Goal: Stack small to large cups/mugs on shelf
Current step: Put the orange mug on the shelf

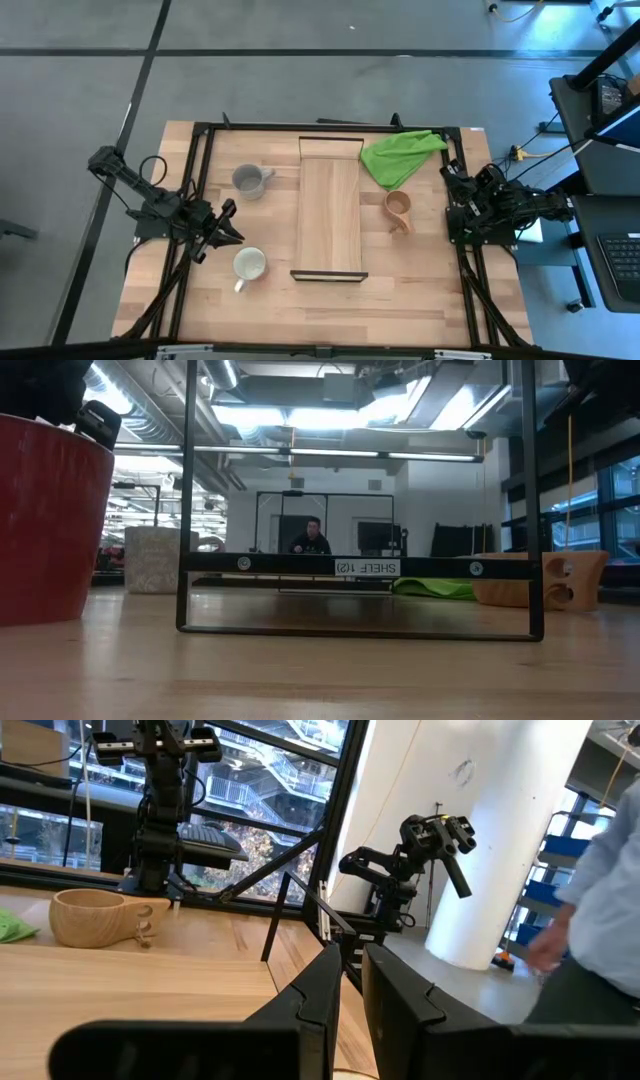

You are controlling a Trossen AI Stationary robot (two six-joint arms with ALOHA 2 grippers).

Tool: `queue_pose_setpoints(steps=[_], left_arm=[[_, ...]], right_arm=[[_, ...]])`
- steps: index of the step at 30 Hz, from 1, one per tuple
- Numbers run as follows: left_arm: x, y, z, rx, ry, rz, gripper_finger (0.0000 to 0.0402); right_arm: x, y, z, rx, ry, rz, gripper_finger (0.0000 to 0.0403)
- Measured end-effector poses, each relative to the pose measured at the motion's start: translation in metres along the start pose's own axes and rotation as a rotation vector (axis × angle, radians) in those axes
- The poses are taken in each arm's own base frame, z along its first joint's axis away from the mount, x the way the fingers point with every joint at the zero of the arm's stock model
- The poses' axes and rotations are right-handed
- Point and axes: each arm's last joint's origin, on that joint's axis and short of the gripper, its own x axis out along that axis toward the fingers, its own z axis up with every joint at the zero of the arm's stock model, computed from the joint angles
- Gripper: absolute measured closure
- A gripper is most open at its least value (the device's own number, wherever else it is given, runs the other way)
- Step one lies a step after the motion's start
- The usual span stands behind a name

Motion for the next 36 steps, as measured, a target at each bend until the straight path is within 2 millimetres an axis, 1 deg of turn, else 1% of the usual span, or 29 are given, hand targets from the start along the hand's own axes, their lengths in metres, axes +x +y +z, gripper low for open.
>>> queue_pose_setpoints(steps=[11, 12, 14, 17, 20, 22, 26, 31, 36], left_arm=[[0.000, 0.000, 0.001, 0.019, -0.012, -0.002, 0.0360], [0.000, -0.001, 0.004, 0.008, -0.038, -0.008, 0.0360], [-0.001, -0.003, 0.013, -0.112, -0.133, -0.037, 0.0360], [-0.007, -0.006, 0.035, -0.337, -0.362, -0.097, 0.0360], [-0.017, -0.007, 0.054, -0.440, -0.577, -0.151, 0.0360], [-0.023, -0.007, 0.063, -0.440, -0.680, -0.182, 0.0360], [-0.029, -0.007, 0.069, -0.406, -0.771, -0.193, 0.0360], [-0.035, -0.007, 0.075, -0.432, -0.843, -0.215, 0.0360], [-0.038, -0.008, 0.082, -0.405, -0.893, -0.213, 0.0360]], right_arm=[[0.000, 0.000, 0.000, -0.001, 0.001, 0.000, 0.0386], [0.000, 0.000, 0.000, -0.002, 0.000, 0.000, 0.0386], [0.000, 0.000, 0.000, 0.000, 0.001, 0.000, 0.0386], [0.000, 0.000, 0.000, -0.002, 0.001, 0.000, 0.0386], [0.000, 0.000, 0.000, 0.000, 0.001, -0.001, 0.0386], [0.000, 0.000, 0.000, -0.002, 0.001, -0.001, 0.0386], [0.000, 0.000, 0.000, -0.002, 0.001, -0.001, 0.0386], [0.000, 0.000, 0.000, -0.002, 0.002, -0.001, 0.0386], [0.000, 0.000, 0.000, -0.002, 0.004, -0.002, 0.0386]])
